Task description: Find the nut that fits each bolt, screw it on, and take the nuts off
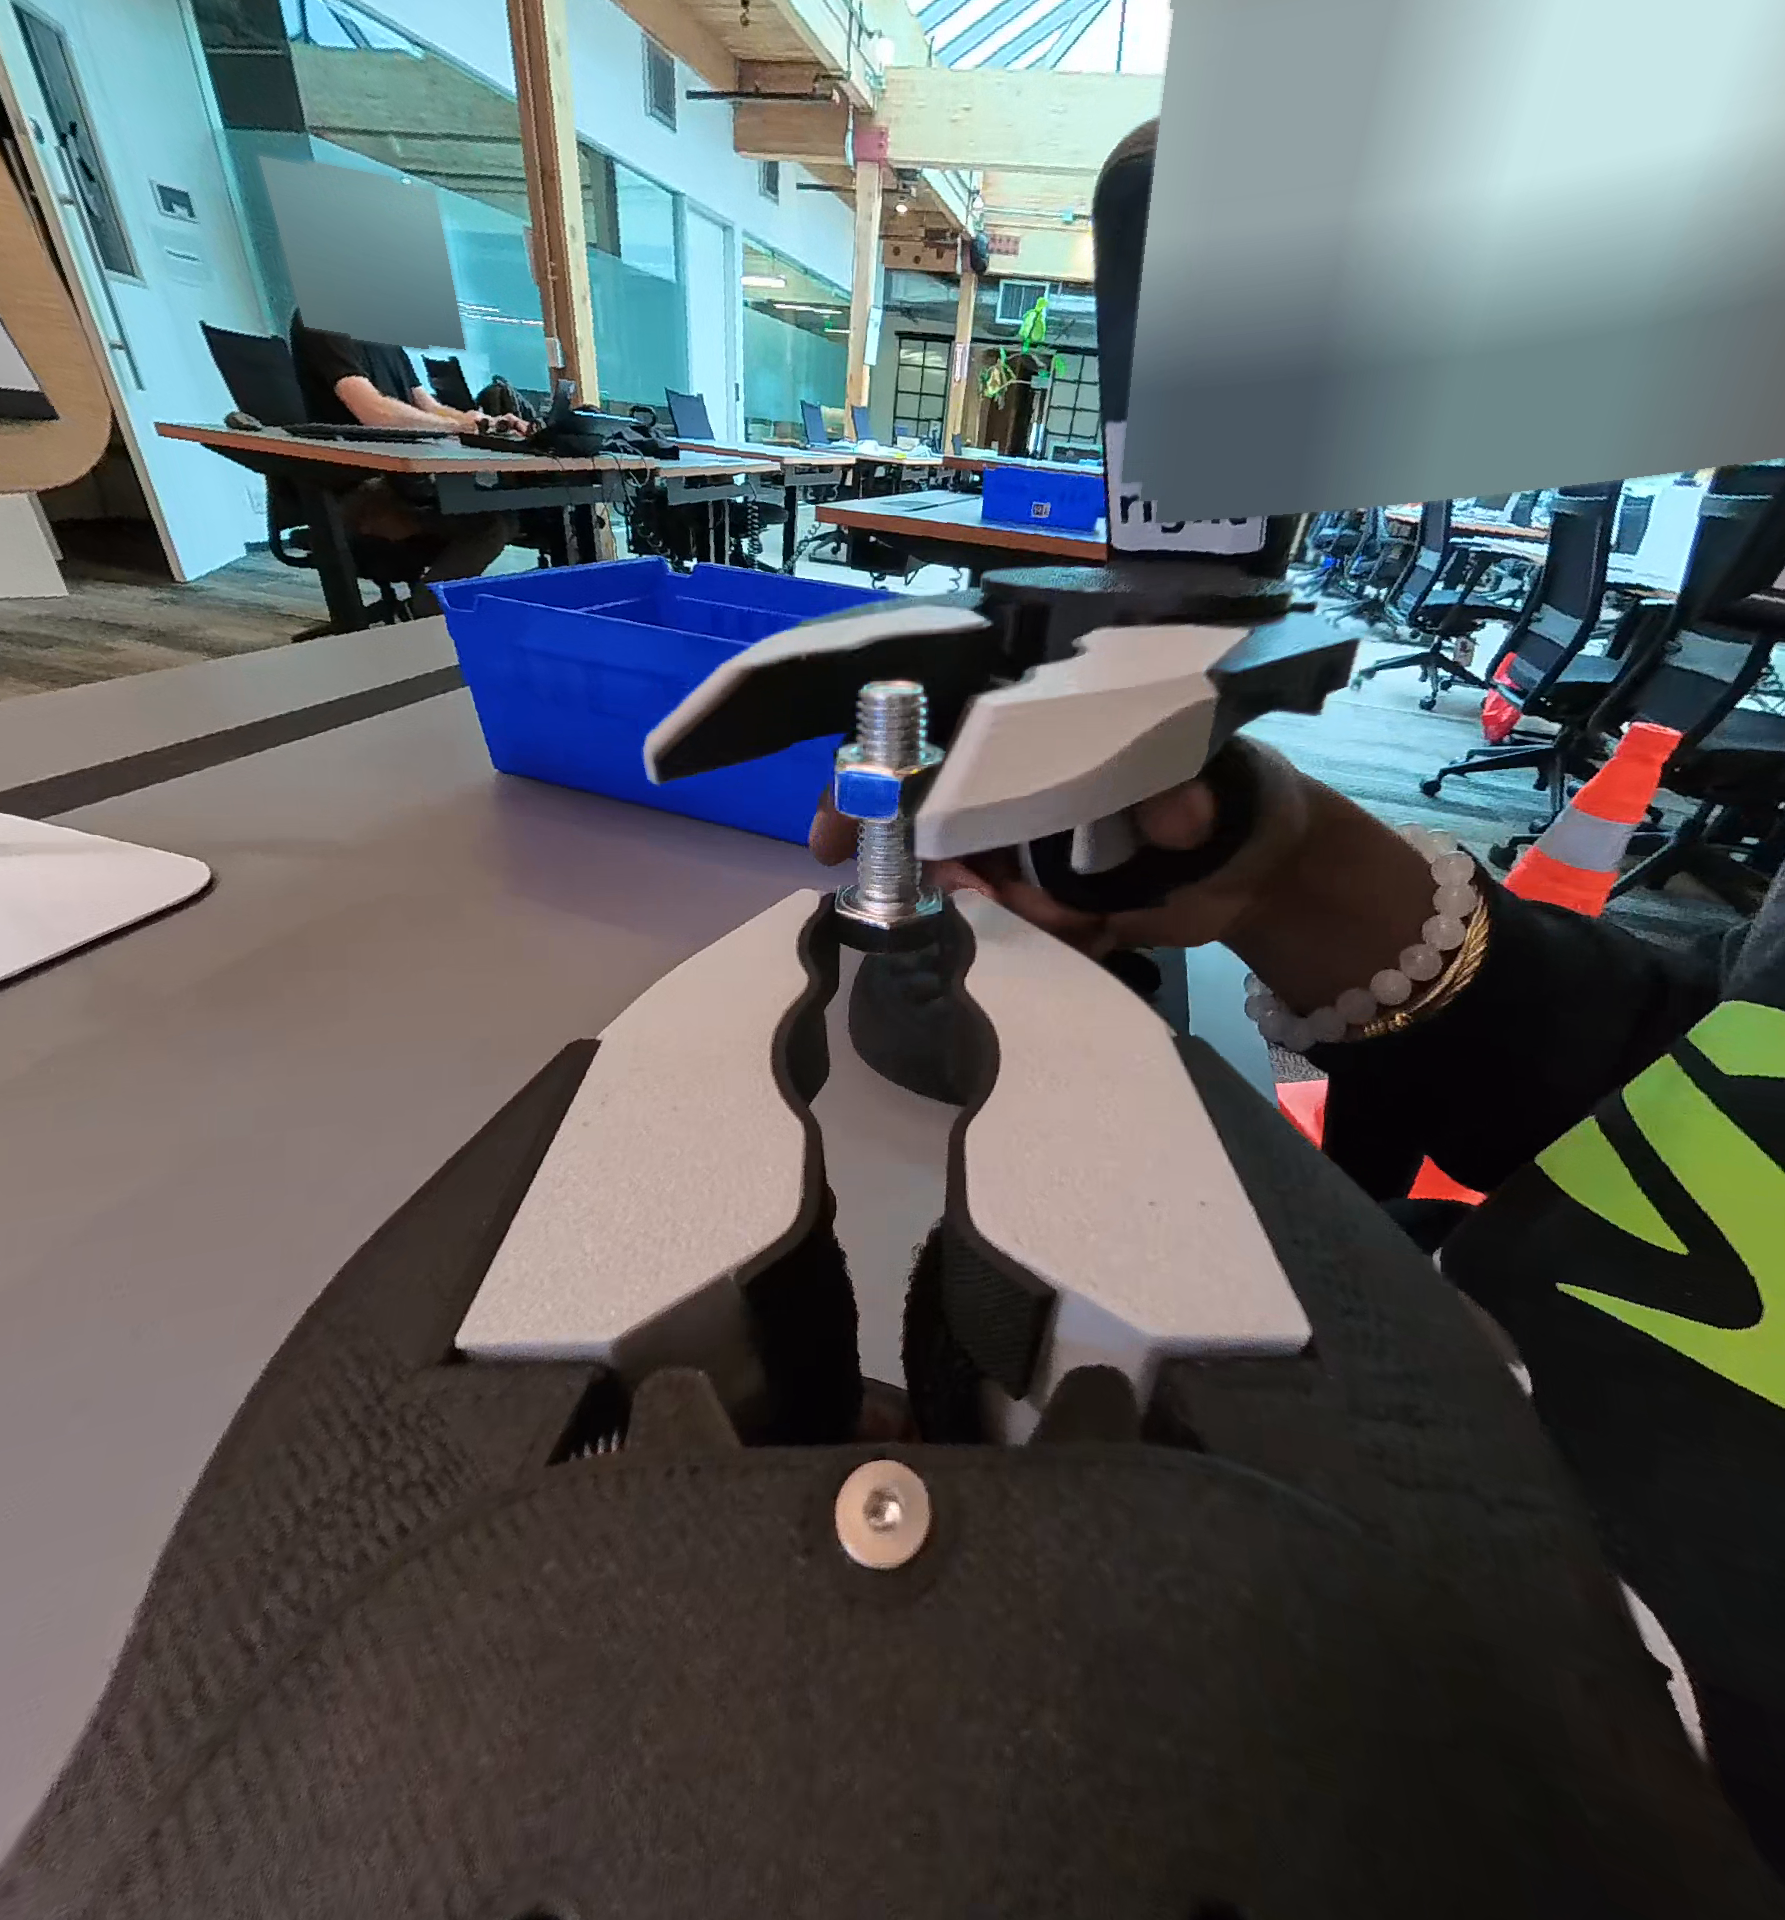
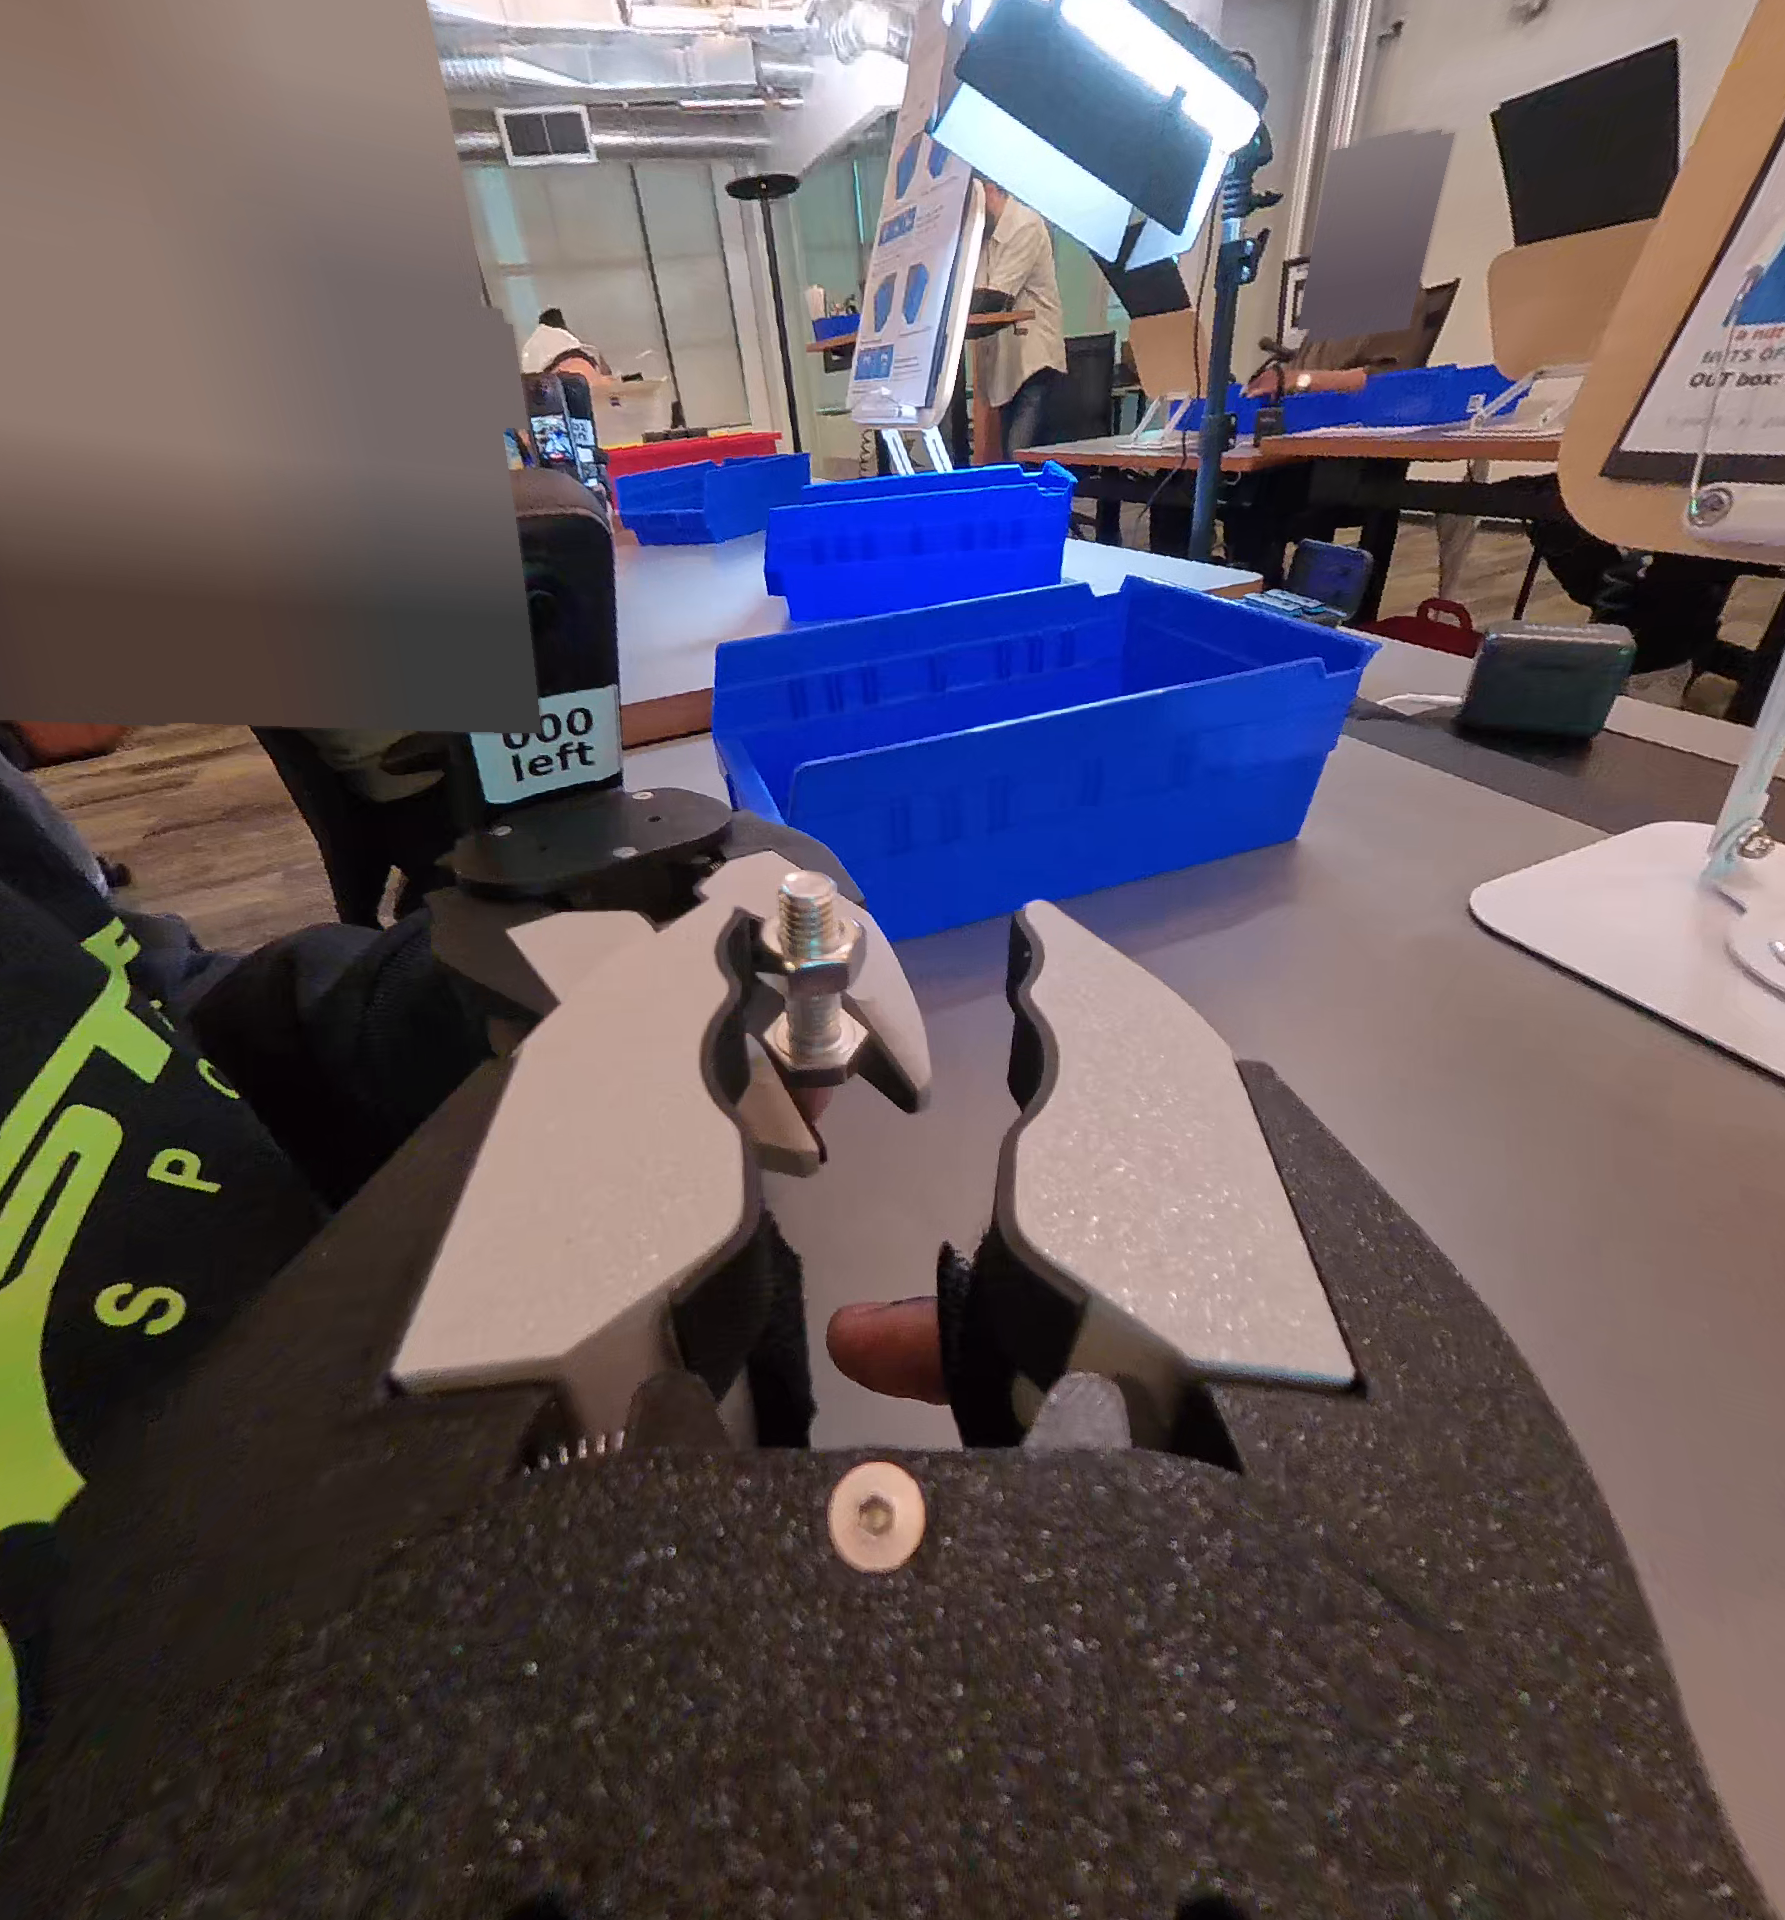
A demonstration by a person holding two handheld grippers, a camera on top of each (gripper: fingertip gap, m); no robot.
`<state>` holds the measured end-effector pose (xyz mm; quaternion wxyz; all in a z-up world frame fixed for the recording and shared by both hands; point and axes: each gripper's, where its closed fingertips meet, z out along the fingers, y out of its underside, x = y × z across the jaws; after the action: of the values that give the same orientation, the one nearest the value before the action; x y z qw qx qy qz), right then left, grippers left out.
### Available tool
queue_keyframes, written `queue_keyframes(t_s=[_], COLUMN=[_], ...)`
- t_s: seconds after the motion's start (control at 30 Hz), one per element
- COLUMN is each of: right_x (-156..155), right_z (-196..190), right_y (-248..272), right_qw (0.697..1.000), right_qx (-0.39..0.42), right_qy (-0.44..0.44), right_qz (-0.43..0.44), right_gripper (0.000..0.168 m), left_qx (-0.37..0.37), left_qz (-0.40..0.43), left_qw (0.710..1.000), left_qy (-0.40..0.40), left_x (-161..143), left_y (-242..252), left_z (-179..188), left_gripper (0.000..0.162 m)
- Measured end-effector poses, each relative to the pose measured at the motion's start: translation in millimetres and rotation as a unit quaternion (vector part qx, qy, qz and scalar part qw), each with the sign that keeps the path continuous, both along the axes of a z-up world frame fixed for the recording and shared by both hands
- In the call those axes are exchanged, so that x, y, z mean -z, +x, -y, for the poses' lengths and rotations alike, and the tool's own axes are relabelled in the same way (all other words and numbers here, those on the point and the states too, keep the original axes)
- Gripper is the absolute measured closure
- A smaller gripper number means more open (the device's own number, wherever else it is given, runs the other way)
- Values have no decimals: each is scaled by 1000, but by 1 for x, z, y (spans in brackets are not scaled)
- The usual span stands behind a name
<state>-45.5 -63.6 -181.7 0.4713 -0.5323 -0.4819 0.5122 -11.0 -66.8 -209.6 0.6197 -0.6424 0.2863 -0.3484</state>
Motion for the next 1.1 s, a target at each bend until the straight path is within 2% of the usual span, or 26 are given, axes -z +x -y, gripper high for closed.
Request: queue_keyframes(t_s=[0.13, 0.17, 0.2, 0.27, 0.33, 0.53, 0.63, 0.9, 1.1], right_x=[-3, -5, -6, -9, -11, -9, -5, 1, 1], right_z=[-2, -4, -11, -19, -15, 1, 4, 3, 0], right_y=[12, 17, 22, 31, 32, 16, 7, -1, 16], right_qw=[1000, 1000, 999, 998, 999, 999, 1000, 1000, 1000], right_qx=[-2, 5, 25, 47, 33, 0, -7, -3, -7], right_qy=[11, 16, 19, 18, 8, 11, 10, 3, 7], right_qz=[-5, -8, -13, -28, -39, -37, -29, -20, -21], right_gripper=[126, 131, 150, 160, 158, 129, 122, 122, 129], left_qx=[3, 2, 5, 5, 3, 1, 4, 6, 2], left_qz=[17, 21, 24, 23, 18, 1, -2, -7, -2], left_qw=[1000, 1000, 1000, 1000, 1000, 1000, 1000, 1000, 1000], left_qy=[-3, -2, -1, -1, -1, 2, 2, 3, 3], left_x=[-3, -4, -5, -5, -3, 0, 2, 3, 2], left_y=[-3, -4, -4, -5, -4, -2, -1, 0, -2], left_z=[0, 0, 1, 1, 0, 0, 1, 2, 1], left_gripper=[144, 144, 144, 144, 144, 144, 144, 144, 144])
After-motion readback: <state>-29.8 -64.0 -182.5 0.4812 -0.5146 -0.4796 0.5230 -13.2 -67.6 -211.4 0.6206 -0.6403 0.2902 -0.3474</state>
